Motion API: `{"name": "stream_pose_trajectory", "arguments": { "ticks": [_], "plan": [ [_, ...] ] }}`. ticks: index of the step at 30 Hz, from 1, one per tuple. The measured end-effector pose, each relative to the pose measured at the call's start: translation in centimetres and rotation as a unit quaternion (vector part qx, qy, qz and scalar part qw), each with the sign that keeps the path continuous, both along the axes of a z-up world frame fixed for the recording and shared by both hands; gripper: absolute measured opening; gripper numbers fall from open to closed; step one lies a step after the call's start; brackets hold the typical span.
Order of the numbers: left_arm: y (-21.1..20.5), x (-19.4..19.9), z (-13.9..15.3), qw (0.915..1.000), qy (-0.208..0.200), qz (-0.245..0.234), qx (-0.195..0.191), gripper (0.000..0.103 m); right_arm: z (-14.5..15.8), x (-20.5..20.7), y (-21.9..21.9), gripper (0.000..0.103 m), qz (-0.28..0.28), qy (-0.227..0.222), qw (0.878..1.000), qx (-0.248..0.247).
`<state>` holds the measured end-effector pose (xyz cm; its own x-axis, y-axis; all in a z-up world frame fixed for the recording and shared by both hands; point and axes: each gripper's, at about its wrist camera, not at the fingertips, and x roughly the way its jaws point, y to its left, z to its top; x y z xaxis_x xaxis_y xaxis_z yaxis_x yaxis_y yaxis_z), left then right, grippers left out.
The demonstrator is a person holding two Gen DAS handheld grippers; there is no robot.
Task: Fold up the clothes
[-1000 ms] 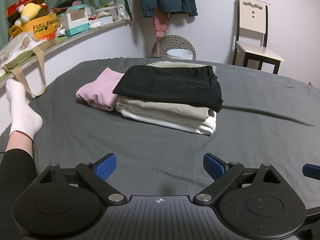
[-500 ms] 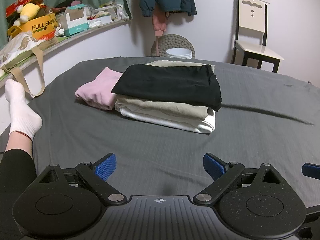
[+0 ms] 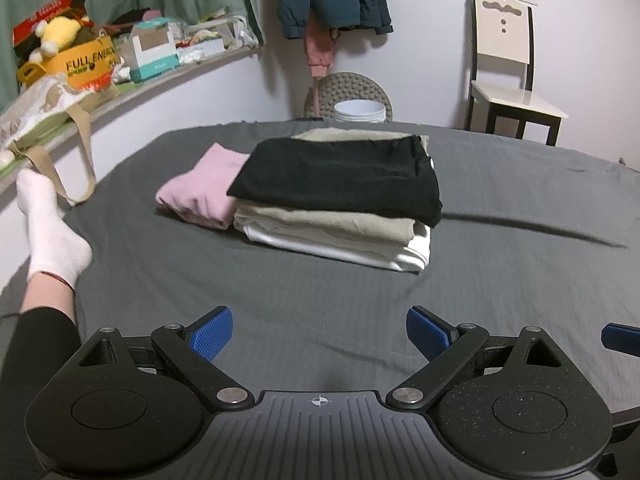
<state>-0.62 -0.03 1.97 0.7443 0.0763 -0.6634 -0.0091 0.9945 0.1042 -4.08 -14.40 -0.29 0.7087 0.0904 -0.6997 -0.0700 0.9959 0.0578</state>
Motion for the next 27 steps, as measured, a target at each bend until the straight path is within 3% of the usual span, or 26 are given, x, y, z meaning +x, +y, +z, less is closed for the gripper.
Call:
{"name": "stream_pose_trajectory", "arguments": {
  "ticks": [5,9,15,19,22,24,27],
  "plan": [
    [0.4,-1.0,2.7,0.9995,-0.009,0.011,-0.028,0.094,0.8,-0.5,-0.4,0.103,-0.002,-0.013,1.000,0.003],
    [1.1,-2.6,6.6,0.9985,-0.018,0.017,-0.048,0.094,1.2,-1.2,-0.7,0.103,0.001,-0.028,1.000,-0.005],
    [4.1,-6.6,17.0,0.9969,-0.067,0.040,-0.010,0.094,2.2,-2.3,-1.4,0.103,-0.001,-0.047,0.999,0.006],
    [9.1,-10.7,24.5,0.9921,-0.106,0.050,-0.045,0.094,2.4,-2.8,-1.8,0.103,-0.006,-0.053,0.999,0.010],
    [13.4,-14.7,28.5,0.9863,-0.136,0.073,-0.058,0.094,2.4,-3.2,-1.9,0.103,-0.010,-0.055,0.998,0.007],
    [16.2,-17.2,30.4,0.9827,-0.147,0.104,-0.043,0.094,2.3,-3.4,-1.9,0.103,-0.013,-0.054,0.998,0.006],
    [20.2,-20.9,33.4,0.9756,-0.147,0.162,0.021,0.094,2.3,-3.7,-2.2,0.103,-0.017,-0.054,0.998,0.012]
  ]
}}
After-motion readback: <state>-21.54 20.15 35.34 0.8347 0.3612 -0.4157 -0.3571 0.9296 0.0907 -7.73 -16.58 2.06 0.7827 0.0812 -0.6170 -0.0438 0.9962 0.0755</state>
